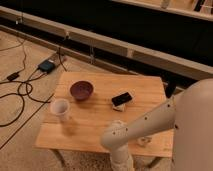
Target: Drag the pepper across the table
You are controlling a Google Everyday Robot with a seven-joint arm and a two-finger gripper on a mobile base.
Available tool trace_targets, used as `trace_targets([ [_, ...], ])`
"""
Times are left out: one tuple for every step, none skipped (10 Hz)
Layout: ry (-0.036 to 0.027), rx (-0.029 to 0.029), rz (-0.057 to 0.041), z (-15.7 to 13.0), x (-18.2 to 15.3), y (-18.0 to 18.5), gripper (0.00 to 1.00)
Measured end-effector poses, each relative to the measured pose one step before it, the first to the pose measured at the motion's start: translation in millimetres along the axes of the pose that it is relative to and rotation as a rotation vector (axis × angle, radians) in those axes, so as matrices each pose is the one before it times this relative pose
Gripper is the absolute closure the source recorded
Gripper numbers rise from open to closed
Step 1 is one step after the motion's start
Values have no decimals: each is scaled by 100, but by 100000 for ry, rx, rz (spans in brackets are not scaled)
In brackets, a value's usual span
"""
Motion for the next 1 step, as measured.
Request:
trace_targets([
  [-830, 371, -41, -97, -9, 88, 53],
])
